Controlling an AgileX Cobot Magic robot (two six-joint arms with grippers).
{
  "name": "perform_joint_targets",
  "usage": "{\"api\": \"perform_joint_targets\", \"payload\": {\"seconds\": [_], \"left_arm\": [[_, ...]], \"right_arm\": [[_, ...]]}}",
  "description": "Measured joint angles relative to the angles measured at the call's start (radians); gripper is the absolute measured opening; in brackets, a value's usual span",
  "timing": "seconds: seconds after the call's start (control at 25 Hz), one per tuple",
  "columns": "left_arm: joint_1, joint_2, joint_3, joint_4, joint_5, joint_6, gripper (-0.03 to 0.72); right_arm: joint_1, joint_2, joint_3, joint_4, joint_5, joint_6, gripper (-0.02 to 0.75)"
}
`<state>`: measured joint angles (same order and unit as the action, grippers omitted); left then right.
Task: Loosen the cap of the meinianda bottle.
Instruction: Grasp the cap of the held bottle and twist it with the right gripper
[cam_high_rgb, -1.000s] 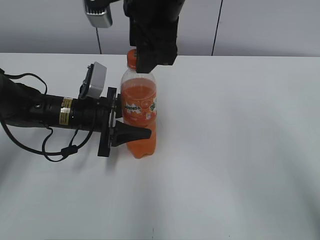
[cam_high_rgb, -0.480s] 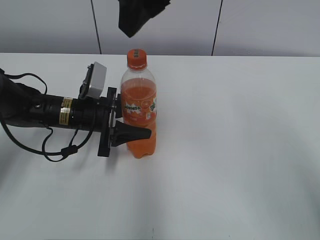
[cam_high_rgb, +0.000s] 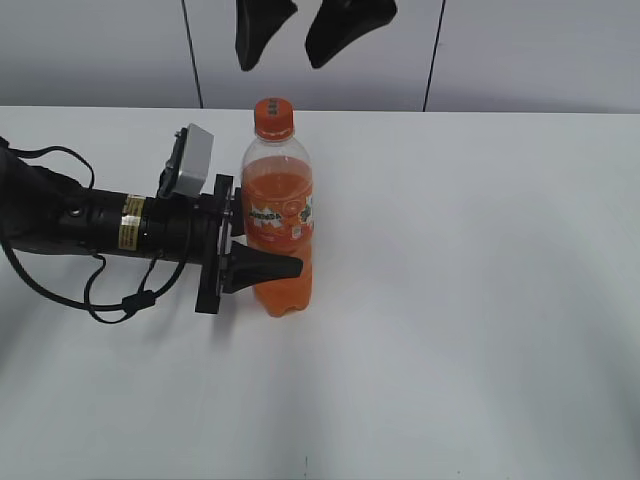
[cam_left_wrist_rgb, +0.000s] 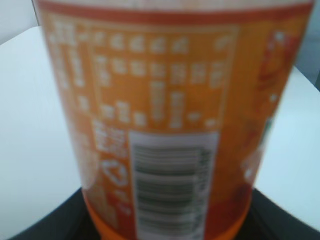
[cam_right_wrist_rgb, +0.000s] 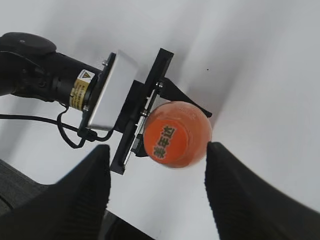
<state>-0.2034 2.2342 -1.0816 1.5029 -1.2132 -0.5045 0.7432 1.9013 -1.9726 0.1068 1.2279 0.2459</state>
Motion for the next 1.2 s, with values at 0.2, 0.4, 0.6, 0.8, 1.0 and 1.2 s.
{"api": "perform_joint_targets", "payload": {"seconds": [0.2, 0.4, 0.6, 0.8, 1.0, 1.2], "left_arm": [[0.000, 0.000, 0.000, 0.000, 0.000, 0.000, 0.391], [0.000, 0.000, 0.000, 0.000, 0.000, 0.000, 0.391], [0.000, 0.000, 0.000, 0.000, 0.000, 0.000, 0.391], [0.000, 0.000, 0.000, 0.000, 0.000, 0.000, 0.391], [0.000, 0.000, 0.000, 0.000, 0.000, 0.000, 0.391], [0.000, 0.000, 0.000, -0.001, 0.000, -0.001, 0.391]], "right_arm": [[0.000, 0.032, 0.000, -0.014, 0.000, 0.002, 0.451], [0.000, 0.068, 0.000, -0.014, 0.000, 0.002, 0.451], [0.000, 0.089, 0.000, -0.029, 0.000, 0.002, 0.451], [0.000, 0.098, 0.000, -0.032, 0.000, 0.002, 0.451], [0.000, 0.098, 0.000, -0.033, 0.000, 0.002, 0.430], [0.000, 0.098, 0.000, -0.025, -0.003, -0.006, 0.301]]}}
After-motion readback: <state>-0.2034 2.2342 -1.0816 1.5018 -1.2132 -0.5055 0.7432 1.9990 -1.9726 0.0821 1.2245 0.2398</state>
